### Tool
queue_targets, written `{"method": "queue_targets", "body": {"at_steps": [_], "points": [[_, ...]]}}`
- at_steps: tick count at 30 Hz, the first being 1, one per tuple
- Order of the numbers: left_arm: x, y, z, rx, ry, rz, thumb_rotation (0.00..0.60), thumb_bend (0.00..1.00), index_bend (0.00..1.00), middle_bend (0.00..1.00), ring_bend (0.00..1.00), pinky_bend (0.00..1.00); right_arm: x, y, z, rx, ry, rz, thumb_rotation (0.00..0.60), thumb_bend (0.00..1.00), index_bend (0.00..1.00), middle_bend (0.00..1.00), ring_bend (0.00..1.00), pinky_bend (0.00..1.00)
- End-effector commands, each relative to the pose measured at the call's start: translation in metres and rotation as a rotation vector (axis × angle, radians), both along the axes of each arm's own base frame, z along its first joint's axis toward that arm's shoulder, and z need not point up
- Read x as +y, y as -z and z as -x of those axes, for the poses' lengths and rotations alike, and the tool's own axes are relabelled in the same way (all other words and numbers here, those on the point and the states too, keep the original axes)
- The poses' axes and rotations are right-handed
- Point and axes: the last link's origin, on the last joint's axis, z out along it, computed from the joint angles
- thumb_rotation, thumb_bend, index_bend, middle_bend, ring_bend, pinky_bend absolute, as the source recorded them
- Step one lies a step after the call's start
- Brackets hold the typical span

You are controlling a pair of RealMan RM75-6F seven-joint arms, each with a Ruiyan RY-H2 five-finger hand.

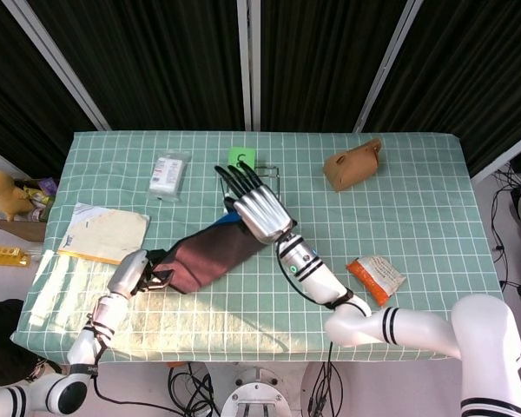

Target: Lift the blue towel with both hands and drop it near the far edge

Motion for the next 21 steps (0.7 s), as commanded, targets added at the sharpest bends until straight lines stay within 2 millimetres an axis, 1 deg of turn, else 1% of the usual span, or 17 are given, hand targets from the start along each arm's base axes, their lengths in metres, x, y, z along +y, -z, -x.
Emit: {"method": "queue_targets", "body": {"at_steps": [1, 6, 12, 14, 16, 21], "points": [[0.000, -0.003, 0.000, -0.005, -0.004, -0.029, 0.600, 0.46, 0.75, 0.68, 0.66, 0.73, 0.001, -0.002, 0.002, -0.001, -0.001, 0.004, 0.600, 0.53, 0.90, 0.00, 0.00, 0.00], [-0.003, -0.009, -0.005, 0.008, 0.014, -0.055, 0.600, 0.48, 0.77, 0.70, 0.68, 0.75, 0.004, -0.011, 0.008, -0.021, -0.003, 0.021, 0.600, 0.53, 0.90, 0.00, 0.00, 0.00], [-0.001, -0.021, -0.015, 0.029, 0.042, -0.096, 0.600, 0.48, 0.78, 0.72, 0.69, 0.76, 0.008, -0.027, 0.026, -0.052, 0.010, 0.047, 0.600, 0.53, 0.91, 0.00, 0.00, 0.00], [0.003, -0.026, -0.020, 0.045, 0.052, -0.101, 0.600, 0.48, 0.78, 0.72, 0.69, 0.76, 0.008, -0.031, 0.033, -0.065, 0.026, 0.050, 0.600, 0.53, 0.92, 0.00, 0.00, 0.00], [0.011, -0.035, -0.029, 0.076, 0.074, -0.106, 0.600, 0.48, 0.79, 0.72, 0.69, 0.76, 0.006, -0.033, 0.042, -0.090, 0.058, 0.055, 0.600, 0.53, 0.93, 0.00, 0.00, 0.00], [0.034, -0.059, -0.053, 0.129, 0.114, -0.096, 0.600, 0.48, 0.79, 0.72, 0.69, 0.76, 0.000, -0.032, 0.060, -0.152, 0.122, 0.049, 0.600, 0.54, 0.95, 0.00, 0.00, 0.00]]}}
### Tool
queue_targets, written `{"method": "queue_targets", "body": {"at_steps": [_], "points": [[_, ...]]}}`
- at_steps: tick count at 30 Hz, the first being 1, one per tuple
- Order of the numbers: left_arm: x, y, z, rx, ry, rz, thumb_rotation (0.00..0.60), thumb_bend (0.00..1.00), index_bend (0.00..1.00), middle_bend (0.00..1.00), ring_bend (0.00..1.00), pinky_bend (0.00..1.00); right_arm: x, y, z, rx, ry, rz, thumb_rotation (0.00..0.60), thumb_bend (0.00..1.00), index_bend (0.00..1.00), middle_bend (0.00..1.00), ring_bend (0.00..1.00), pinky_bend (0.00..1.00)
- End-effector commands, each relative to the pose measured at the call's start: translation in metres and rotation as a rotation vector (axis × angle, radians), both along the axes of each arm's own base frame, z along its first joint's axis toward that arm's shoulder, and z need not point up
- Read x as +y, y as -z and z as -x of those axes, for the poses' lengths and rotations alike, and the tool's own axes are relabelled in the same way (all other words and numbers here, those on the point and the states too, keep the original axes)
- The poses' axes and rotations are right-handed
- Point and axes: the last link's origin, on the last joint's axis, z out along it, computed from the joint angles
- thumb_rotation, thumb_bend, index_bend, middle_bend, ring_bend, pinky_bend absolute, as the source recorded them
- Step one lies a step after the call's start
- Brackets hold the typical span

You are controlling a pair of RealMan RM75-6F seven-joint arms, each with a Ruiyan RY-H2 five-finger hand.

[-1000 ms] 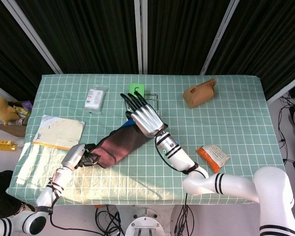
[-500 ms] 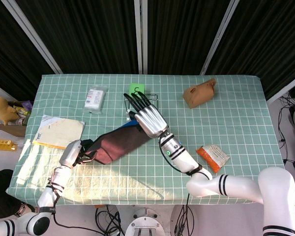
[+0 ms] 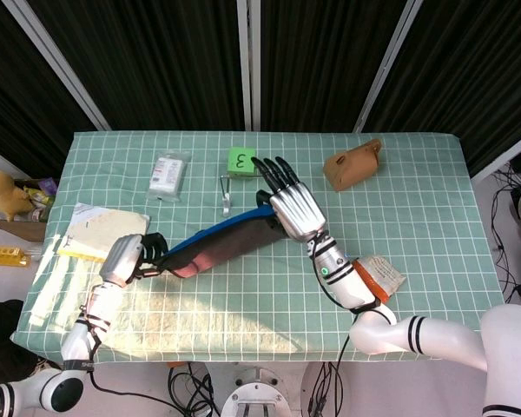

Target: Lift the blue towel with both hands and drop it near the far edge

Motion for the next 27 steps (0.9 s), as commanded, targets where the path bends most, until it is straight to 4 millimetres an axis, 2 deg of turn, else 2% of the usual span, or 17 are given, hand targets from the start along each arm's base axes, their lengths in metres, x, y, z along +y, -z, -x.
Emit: {"method": "queue_targets", "body": {"at_steps": [1, 7, 11, 15, 22, 27], "points": [[0.020, -0.021, -0.022, 0.037, 0.031, 0.011, 0.600, 0.48, 0.79, 0.72, 0.69, 0.76, -0.004, 0.001, 0.013, -0.045, 0.046, -0.001, 0.600, 0.54, 0.95, 0.00, 0.00, 0.00], [0.048, -0.040, -0.051, 0.118, 0.069, 0.069, 0.600, 0.48, 0.79, 0.72, 0.70, 0.77, -0.011, -0.001, 0.026, -0.115, 0.098, 0.004, 0.600, 0.54, 0.97, 0.00, 0.00, 0.00], [0.074, -0.046, -0.066, 0.134, 0.064, 0.121, 0.600, 0.48, 0.79, 0.72, 0.70, 0.77, -0.019, -0.003, 0.029, -0.161, 0.145, 0.013, 0.600, 0.54, 0.98, 0.00, 0.00, 0.00], [0.109, -0.052, -0.080, 0.164, 0.051, 0.169, 0.600, 0.48, 0.79, 0.73, 0.70, 0.77, -0.031, -0.003, 0.030, -0.197, 0.200, 0.011, 0.600, 0.54, 1.00, 0.00, 0.00, 0.00], [0.162, -0.064, -0.099, 0.191, 0.003, 0.210, 0.600, 0.48, 0.79, 0.73, 0.70, 0.78, -0.066, -0.003, 0.016, -0.247, 0.259, 0.022, 0.600, 0.55, 1.00, 0.00, 0.00, 0.00], [0.192, -0.075, -0.103, 0.189, -0.061, 0.198, 0.600, 0.48, 0.80, 0.73, 0.70, 0.78, -0.093, 0.000, 0.004, -0.248, 0.294, 0.031, 0.600, 0.55, 1.00, 0.00, 0.00, 0.00]]}}
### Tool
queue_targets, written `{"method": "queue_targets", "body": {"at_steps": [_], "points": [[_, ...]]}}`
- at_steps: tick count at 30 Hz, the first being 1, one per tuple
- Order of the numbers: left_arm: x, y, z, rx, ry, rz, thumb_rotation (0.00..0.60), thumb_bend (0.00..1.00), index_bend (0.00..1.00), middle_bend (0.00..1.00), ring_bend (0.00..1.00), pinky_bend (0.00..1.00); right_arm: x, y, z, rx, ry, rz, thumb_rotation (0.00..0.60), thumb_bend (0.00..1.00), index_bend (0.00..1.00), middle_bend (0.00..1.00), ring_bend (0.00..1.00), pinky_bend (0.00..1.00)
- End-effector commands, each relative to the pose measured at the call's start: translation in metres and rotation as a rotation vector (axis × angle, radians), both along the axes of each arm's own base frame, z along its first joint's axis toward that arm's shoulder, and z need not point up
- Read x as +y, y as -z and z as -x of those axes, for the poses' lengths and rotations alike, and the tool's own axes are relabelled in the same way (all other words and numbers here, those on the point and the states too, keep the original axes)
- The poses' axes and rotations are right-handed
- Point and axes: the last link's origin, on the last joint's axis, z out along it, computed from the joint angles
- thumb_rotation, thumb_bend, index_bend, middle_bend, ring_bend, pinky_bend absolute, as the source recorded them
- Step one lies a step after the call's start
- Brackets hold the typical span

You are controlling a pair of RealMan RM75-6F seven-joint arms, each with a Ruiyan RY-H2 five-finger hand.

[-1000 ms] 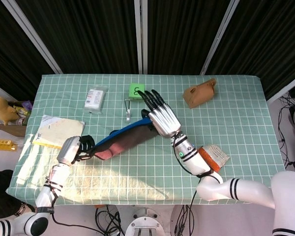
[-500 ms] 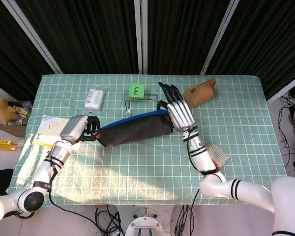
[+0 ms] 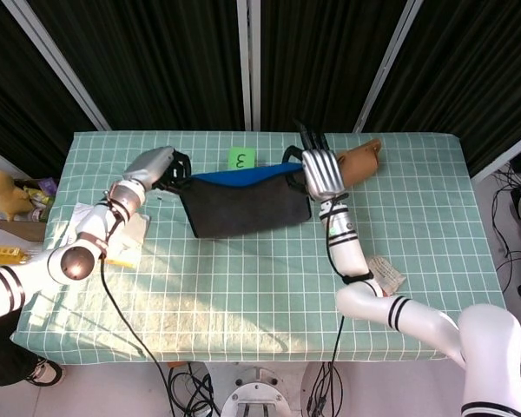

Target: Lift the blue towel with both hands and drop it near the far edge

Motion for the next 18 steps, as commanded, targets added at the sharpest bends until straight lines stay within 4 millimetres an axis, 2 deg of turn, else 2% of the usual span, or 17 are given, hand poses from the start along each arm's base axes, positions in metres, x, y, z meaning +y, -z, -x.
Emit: {"method": "queue_targets", "body": {"at_steps": [1, 7, 12, 18], "points": [[0.023, -0.008, -0.003, -0.006, -0.060, 0.005, 0.600, 0.48, 0.80, 0.73, 0.70, 0.78, -0.022, 0.003, -0.014, -0.017, 0.032, -0.002, 0.600, 0.55, 1.00, 0.00, 0.00, 0.00], [0.047, -0.015, -0.001, -0.044, -0.134, 0.030, 0.600, 0.48, 0.80, 0.73, 0.70, 0.78, -0.052, 0.003, -0.020, 0.030, 0.073, 0.017, 0.600, 0.55, 1.00, 0.00, 0.00, 0.00], [0.067, -0.018, 0.003, -0.043, -0.173, 0.015, 0.600, 0.48, 0.80, 0.73, 0.70, 0.78, -0.066, 0.008, -0.031, 0.013, 0.085, 0.009, 0.600, 0.55, 1.00, 0.00, 0.00, 0.00], [0.083, -0.017, 0.005, -0.042, -0.202, 0.000, 0.600, 0.48, 0.81, 0.74, 0.70, 0.78, -0.083, 0.004, -0.036, 0.022, 0.132, 0.038, 0.600, 0.57, 1.00, 0.00, 0.00, 0.00]]}}
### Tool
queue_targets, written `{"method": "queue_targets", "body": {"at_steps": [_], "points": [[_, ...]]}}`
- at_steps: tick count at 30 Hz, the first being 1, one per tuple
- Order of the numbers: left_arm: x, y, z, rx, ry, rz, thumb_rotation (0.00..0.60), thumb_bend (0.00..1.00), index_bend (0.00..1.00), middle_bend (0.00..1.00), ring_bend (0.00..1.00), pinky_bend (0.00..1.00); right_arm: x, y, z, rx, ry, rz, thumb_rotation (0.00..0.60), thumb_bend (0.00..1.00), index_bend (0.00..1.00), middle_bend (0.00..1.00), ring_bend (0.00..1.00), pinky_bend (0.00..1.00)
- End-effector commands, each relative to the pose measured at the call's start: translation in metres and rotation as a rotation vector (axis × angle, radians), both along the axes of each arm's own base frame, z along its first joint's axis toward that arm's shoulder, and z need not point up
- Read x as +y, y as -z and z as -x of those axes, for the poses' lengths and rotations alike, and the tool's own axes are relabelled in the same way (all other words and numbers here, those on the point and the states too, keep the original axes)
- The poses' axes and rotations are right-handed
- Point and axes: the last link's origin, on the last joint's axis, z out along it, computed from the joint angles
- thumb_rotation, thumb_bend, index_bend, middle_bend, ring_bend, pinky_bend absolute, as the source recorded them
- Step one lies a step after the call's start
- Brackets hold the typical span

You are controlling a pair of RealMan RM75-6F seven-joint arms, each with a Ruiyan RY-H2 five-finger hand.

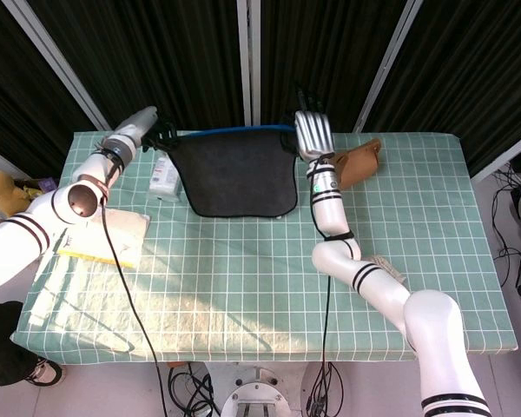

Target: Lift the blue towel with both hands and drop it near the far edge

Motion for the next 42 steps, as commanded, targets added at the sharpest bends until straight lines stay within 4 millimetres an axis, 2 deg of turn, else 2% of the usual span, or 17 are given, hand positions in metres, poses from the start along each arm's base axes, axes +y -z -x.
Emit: {"method": "queue_targets", "body": {"at_steps": [1, 3, 5, 6, 7, 8, 9, 10, 14, 21, 23, 25, 26, 28, 34, 37, 42], "points": [[0.008, 0.009, -0.004, -0.001, -0.014, 0.016, 0.600, 0.48, 0.81, 0.74, 0.70, 0.78, -0.009, 0.004, -0.009, -0.016, 0.030, -0.011, 0.600, 0.58, 1.00, 0.00, 0.00, 0.00], [0.011, 0.011, -0.006, -0.007, -0.017, 0.008, 0.600, 0.48, 0.79, 0.73, 0.70, 0.78, -0.013, 0.003, -0.009, 0.010, 0.044, -0.005, 0.600, 0.58, 1.00, 0.00, 0.00, 0.00], [0.014, 0.012, -0.008, -0.012, -0.018, 0.002, 0.600, 0.46, 0.64, 0.65, 0.67, 0.74, -0.017, 0.003, -0.007, 0.046, 0.062, -0.004, 0.600, 0.56, 0.92, 0.00, 0.00, 0.00], [0.015, 0.013, -0.010, -0.015, -0.014, -0.004, 0.600, 0.42, 0.47, 0.58, 0.61, 0.69, -0.019, 0.005, -0.004, 0.077, 0.078, -0.020, 0.600, 0.53, 0.79, 0.00, 0.00, 0.00], [0.015, 0.015, -0.011, -0.020, -0.011, -0.001, 0.600, 0.38, 0.30, 0.48, 0.54, 0.63, -0.021, 0.007, -0.002, 0.113, 0.089, -0.042, 0.600, 0.44, 0.48, 0.00, 0.00, 0.00], [0.016, 0.014, -0.011, -0.024, -0.005, -0.016, 0.600, 0.31, 0.13, 0.35, 0.43, 0.54, -0.024, 0.008, 0.001, 0.157, 0.105, -0.066, 0.600, 0.38, 0.31, 0.00, 0.00, 0.00], [0.017, 0.013, -0.011, -0.025, 0.000, -0.035, 0.600, 0.25, 0.02, 0.22, 0.33, 0.44, -0.025, 0.008, 0.002, 0.181, 0.116, -0.078, 0.600, 0.26, 0.07, 0.00, 0.00, 0.00], [0.018, 0.012, -0.010, -0.017, 0.009, -0.062, 0.600, 0.19, 0.00, 0.12, 0.26, 0.37, -0.027, 0.009, 0.003, 0.195, 0.127, -0.090, 0.600, 0.18, 0.00, 0.00, 0.00, 0.00], [0.020, 0.007, -0.006, -0.002, 0.015, -0.110, 0.600, 0.13, 0.00, 0.01, 0.16, 0.25, -0.029, 0.009, 0.003, 0.178, 0.148, -0.132, 0.600, 0.06, 0.00, 0.00, 0.00, 0.00], [0.015, -0.001, -0.002, -0.019, 0.011, -0.173, 0.586, 0.12, 0.00, 0.00, 0.11, 0.22, -0.028, -0.005, 0.004, 0.101, 0.132, -0.090, 0.600, 0.05, 0.00, 0.00, 0.00, 0.00], [0.012, -0.005, -0.002, -0.017, 0.029, -0.214, 0.453, 0.10, 0.00, 0.00, 0.10, 0.21, -0.025, -0.011, 0.007, 0.096, 0.102, -0.067, 0.600, 0.07, 0.00, 0.00, 0.00, 0.00], [-0.001, -0.011, -0.004, 0.007, 0.092, -0.273, 0.282, 0.10, 0.00, 0.00, 0.09, 0.20, -0.015, -0.022, 0.017, 0.112, 0.044, -0.023, 0.600, 0.08, 0.00, 0.00, 0.00, 0.00], [-0.006, -0.013, -0.003, 0.018, 0.116, -0.293, 0.257, 0.10, 0.00, 0.00, 0.09, 0.20, -0.010, -0.025, 0.022, 0.116, 0.026, -0.012, 0.600, 0.09, 0.00, 0.00, 0.00, 0.00], [-0.031, -0.022, 0.006, 0.075, 0.214, -0.390, 0.251, 0.10, 0.00, 0.02, 0.09, 0.20, 0.013, -0.037, 0.042, 0.136, -0.033, 0.018, 0.600, 0.11, 0.00, 0.00, 0.00, 0.00], [-0.139, -0.027, 0.079, 0.387, 0.348, -0.546, 0.249, 0.10, 0.01, 0.08, 0.09, 0.18, 0.116, -0.079, 0.115, 0.204, -0.072, 0.040, 0.600, 0.15, 0.00, 0.00, 0.00, 0.00], [-0.202, -0.016, 0.121, 0.504, 0.324, -0.546, 0.248, 0.10, 0.04, 0.09, 0.09, 0.18, 0.176, -0.096, 0.152, 0.274, -0.023, 0.039, 0.600, 0.18, 0.00, 0.00, 0.00, 0.00], [-0.285, 0.010, 0.163, 0.498, 0.224, -0.514, 0.248, 0.10, 0.04, 0.09, 0.09, 0.17, 0.254, -0.104, 0.200, 0.334, 0.099, 0.029, 0.600, 0.18, 0.00, 0.00, 0.00, 0.00]]}}
